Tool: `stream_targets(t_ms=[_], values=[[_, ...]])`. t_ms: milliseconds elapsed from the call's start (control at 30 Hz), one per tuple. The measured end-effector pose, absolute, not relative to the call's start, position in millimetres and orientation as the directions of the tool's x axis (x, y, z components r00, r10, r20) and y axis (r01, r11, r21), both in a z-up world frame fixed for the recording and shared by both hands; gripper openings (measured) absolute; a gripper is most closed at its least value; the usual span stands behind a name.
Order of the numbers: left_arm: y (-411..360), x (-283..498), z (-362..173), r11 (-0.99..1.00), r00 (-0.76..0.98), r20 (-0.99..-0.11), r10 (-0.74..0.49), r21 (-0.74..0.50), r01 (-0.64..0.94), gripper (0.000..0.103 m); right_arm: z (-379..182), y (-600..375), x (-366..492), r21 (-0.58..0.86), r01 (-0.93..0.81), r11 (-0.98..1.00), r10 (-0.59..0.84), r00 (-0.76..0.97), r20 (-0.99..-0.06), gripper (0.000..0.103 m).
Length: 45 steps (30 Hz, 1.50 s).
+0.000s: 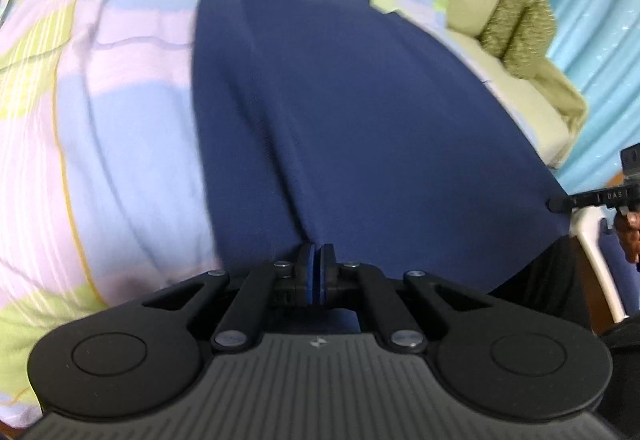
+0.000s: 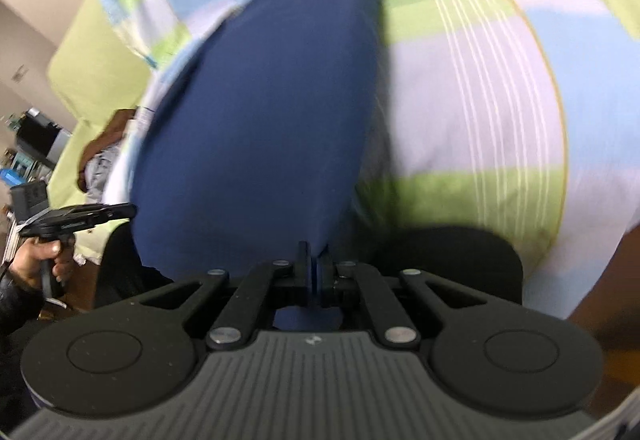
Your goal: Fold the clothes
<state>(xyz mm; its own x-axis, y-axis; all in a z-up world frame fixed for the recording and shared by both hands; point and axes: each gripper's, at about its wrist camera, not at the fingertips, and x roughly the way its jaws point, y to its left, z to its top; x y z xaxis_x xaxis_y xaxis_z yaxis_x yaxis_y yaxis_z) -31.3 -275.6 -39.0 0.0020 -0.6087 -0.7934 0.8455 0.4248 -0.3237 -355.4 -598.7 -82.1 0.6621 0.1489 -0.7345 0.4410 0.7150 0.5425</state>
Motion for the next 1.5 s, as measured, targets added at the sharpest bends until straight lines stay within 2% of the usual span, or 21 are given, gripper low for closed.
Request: stream_targets(t_ms=[33, 100, 233, 300, 367, 433, 467, 533, 700, 733, 767, 800, 867, 1000, 1133, 1167, 1233, 1367, 1400, 1433, 1500], values=[[-274.6, -29.8, -38.3, 0.430, 0.011, -0.798, -0.602, -0.313, 0.847, 0.001, -84.7, -600.9, -356.0, 0.553, 0.444, 0.705, 0.152, 0.667, -0.730, 0.002], [-270.0, -27.0, -34.8, 0.455, 0.063, -0.818, -0.572, -0.252, 0.854, 0.000, -87.9, -604.9, -358.6, 0.578, 0.448, 0.682, 0.161, 0.679, -0.716, 0.004], [-260.6, -4.3, -14.7, 0.479, 0.117, -0.804, -0.582, -0.224, 0.849, 0.001, -62.5, -616.0, -367.2, 0.525, 0.465, 0.713, 0.052, 0.712, -0.701, 0.025], [-267.2, 6.5, -3.7, 0.471, 0.143, -0.790, -0.596, -0.199, 0.859, 0.007, -50.1, -624.6, -367.8, 0.504, 0.482, 0.717, -0.019, 0.736, -0.677, 0.026], [-288.8, 24.0, 6.1, 0.446, 0.158, -0.765, -0.625, -0.184, 0.876, 0.024, -35.1, -636.0, -360.1, 0.481, 0.487, 0.729, -0.101, 0.771, -0.629, 0.033], [-312.3, 36.5, 9.3, 0.417, 0.169, -0.746, -0.644, -0.158, 0.895, 0.030, -29.9, -646.1, -343.3, 0.489, 0.472, 0.733, -0.114, 0.795, -0.596, 0.050], [-336.7, 45.2, 9.7, 0.390, 0.176, -0.733, -0.657, -0.132, 0.911, 0.030, -28.1, -651.0, -334.4, 0.496, 0.464, 0.734, -0.116, 0.805, -0.581, 0.051], [-366.1, 51.2, 5.7, 0.371, 0.181, -0.727, -0.662, -0.108, 0.922, 0.033, -29.4, -661.6, -318.2, 0.511, 0.447, 0.734, -0.104, 0.818, -0.566, 0.051], [-435.2, 44.6, -35.8, 0.323, 0.357, -0.738, -0.572, 0.197, 0.926, 0.035, -42.5, -664.9, -259.1, 0.515, 0.363, 0.776, -0.024, 0.834, -0.552, 0.051], [-444.8, 42.7, -45.3, 0.314, 0.400, -0.731, -0.553, 0.262, 0.912, 0.026, -45.3, -662.6, -247.8, 0.514, 0.344, 0.785, -0.003, 0.834, -0.552, 0.051], [-445.7, 45.2, -49.4, 0.318, 0.416, -0.728, -0.545, 0.279, 0.906, 0.003, -48.9, -659.9, -237.8, 0.515, 0.331, 0.791, 0.014, 0.831, -0.556, 0.051], [-446.2, 47.8, -53.3, 0.321, 0.431, -0.725, -0.537, 0.296, 0.899, 0.002, -52.7, -656.9, -228.4, 0.515, 0.320, 0.795, 0.030, 0.828, -0.560, 0.051], [-428.7, 66.7, -47.8, 0.413, 0.456, -0.706, -0.541, 0.249, 0.876, 0.002, -63.3, -654.5, -210.6, 0.515, 0.314, 0.797, 0.050, 0.816, -0.576, 0.051], [-399.7, 116.8, -47.7, 0.565, 0.399, -0.716, -0.573, 0.007, 0.825, 0.003, -69.4, -651.3, -195.8, 0.531, 0.285, 0.798, 0.081, 0.823, -0.562, 0.051], [-402.3, 122.0, -38.8, 0.558, 0.381, -0.689, -0.616, -0.041, 0.829, 0.015, -74.0, -647.6, -180.0, 0.538, 0.253, 0.804, 0.121, 0.817, -0.564, 0.051], [-408.8, 123.6, -34.2, 0.552, 0.390, -0.671, -0.631, -0.035, 0.833, 0.029, -74.3, -647.3, -176.7, 0.536, 0.248, 0.807, 0.125, 0.816, -0.565, 0.051], [-421.3, 128.6, -29.2, 0.537, 0.395, -0.648, -0.651, -0.026, 0.843, 0.048, -75.4, -648.1, -171.6, 0.540, 0.242, 0.806, 0.129, 0.818, -0.561, 0.055], [-464.2, 142.2, -37.6, 0.497, 0.417, -0.651, -0.634, 0.071, 0.865, 0.046, -78.9, -652.4, -162.8, 0.543, 0.245, 0.803, 0.127, 0.820, -0.558, 0.056], [-474.5, 147.1, -43.0, 0.491, 0.426, -0.660, -0.619, 0.098, 0.866, 0.041, -79.7, -653.0, -160.9, 0.543, 0.247, 0.803, 0.125, 0.820, -0.559, 0.057], [-472.8, 147.5, -44.9, 0.496, 0.447, -0.662, -0.602, 0.129, 0.859, 0.017, -80.8, -654.0, -159.2, 0.539, 0.250, 0.804, 0.122, 0.819, -0.561, 0.057], [-465.9, 167.5, -56.5, 0.536, 0.484, -0.674, -0.558, 0.152, 0.831, 0.024, -83.7, -657.5, -157.1, 0.519, 0.257, 0.815, 0.109, 0.812, -0.574, 0.057]])
